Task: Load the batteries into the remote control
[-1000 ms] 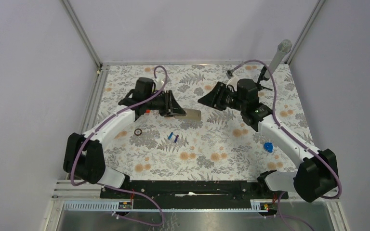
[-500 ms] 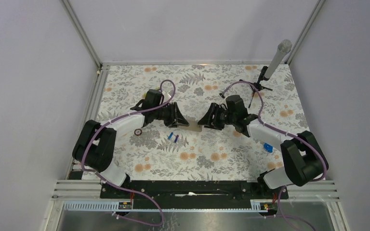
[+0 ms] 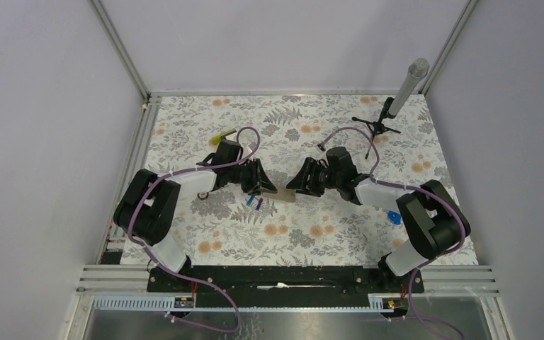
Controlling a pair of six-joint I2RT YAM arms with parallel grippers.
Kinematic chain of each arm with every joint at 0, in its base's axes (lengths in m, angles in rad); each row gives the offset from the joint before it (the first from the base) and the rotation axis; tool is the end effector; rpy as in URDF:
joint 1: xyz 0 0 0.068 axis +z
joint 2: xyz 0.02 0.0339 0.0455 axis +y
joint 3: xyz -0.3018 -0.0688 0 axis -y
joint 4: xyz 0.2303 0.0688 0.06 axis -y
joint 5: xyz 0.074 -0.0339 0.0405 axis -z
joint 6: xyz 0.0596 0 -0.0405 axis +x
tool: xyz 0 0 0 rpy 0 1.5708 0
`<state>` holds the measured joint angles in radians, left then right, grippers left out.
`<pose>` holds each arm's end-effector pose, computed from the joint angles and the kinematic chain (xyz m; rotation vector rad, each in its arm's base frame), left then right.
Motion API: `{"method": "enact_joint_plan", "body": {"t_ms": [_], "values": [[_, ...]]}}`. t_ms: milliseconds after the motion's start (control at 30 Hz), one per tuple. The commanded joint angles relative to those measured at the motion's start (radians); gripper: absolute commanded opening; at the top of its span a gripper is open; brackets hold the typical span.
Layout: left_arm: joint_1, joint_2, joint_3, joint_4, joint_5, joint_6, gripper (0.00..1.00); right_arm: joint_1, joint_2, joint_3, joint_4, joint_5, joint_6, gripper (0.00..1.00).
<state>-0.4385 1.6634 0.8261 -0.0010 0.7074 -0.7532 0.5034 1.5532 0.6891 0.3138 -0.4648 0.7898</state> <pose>0.2791 -0.1737 0.1944 -0.0437 2.6199 -1.3513 0.2660 0.1770 0.2125 0.0267 2.3222 1.2112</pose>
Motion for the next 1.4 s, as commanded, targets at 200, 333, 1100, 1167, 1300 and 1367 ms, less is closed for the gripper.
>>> {"method": "enact_joint_plan", "body": {"t_ms": [200, 333, 1100, 1167, 1300, 1367], "values": [[-0.003, 0.066, 0.06, -0.104, -0.085, 0.061, 0.0, 0.021, 0.078, -0.009, 0.115, 0.037, 0.046, 0.56], [0.002, 0.083, 0.081, -0.153, -0.089, 0.081, 0.0, 0.021, 0.082, -0.023, 0.133, 0.057, 0.049, 0.56], [0.055, 0.163, 0.096, -0.227, 0.0, 0.106, 0.0, 0.023, 0.092, -0.065, 0.271, 0.02, 0.1, 0.44], [0.055, 0.164, 0.097, -0.228, -0.003, 0.106, 0.0, 0.023, 0.093, -0.065, 0.284, 0.016, 0.108, 0.42], [0.055, 0.165, 0.098, -0.228, -0.007, 0.105, 0.0, 0.023, 0.109, -0.061, 0.293, 0.012, 0.115, 0.4], [0.055, 0.165, 0.099, -0.227, -0.009, 0.106, 0.0, 0.023, 0.118, -0.059, 0.294, 0.012, 0.118, 0.4]]}}
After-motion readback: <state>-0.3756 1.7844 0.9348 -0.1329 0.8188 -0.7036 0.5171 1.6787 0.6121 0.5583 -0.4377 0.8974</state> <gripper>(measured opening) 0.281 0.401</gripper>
